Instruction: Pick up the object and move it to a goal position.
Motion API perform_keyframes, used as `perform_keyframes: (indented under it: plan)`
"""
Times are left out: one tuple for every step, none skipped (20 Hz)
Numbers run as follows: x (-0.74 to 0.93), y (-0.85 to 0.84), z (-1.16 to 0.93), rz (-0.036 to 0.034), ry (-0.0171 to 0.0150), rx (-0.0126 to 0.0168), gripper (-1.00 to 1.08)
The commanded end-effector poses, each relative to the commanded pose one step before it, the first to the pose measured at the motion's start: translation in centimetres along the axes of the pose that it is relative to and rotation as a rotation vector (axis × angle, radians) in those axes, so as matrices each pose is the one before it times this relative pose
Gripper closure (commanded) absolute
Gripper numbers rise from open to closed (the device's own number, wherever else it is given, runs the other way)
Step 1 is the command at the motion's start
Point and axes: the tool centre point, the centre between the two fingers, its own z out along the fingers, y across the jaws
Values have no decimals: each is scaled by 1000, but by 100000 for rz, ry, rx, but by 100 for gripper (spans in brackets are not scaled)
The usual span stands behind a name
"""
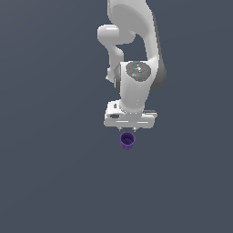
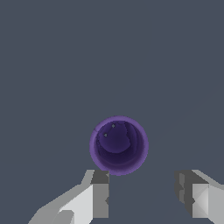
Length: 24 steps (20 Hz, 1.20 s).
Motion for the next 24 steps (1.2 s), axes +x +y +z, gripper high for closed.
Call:
perform_keyframes:
  plan:
    - [103,-686,792,2031,-364,-2176,-20]
    - [43,-308,347,939,-103,-1010,-20]
    - [40,-330,363,986,-76,-1078,-20]
    - [35,-349,375,1021,-41,-1134,-20]
    - [29,-355,370,1012,-2,-1141,-20]
    - [21,-345,350,964,35,-1102,-20]
    - [14,-330,327,905,66,-1048,-20]
    - [8,-315,304,848,93,-992,-20]
    - [2,-299,282,791,114,-934,-20]
    - [-2,-282,260,734,131,-874,-20]
    - [-6,-265,239,679,142,-814,-20]
    - [-9,-247,219,627,150,-756,-20]
    - [-11,-229,199,573,153,-695,-20]
    - [-13,-211,180,519,152,-632,-20]
    - [-13,-191,161,470,149,-574,-20]
    - [-14,-172,143,418,142,-512,-20]
    - [-13,-152,125,368,132,-452,-20]
    - [-13,-132,107,317,119,-390,-20]
    - [-11,-113,90,267,104,-329,-20]
    - [-10,-92,73,219,88,-270,-20]
    - [-8,-72,57,168,69,-208,-20]
    - [-6,-52,41,119,50,-147,-20]
    - [-4,-31,24,73,31,-90,-20]
    - [-5,-22,9,0,0,0,-20]
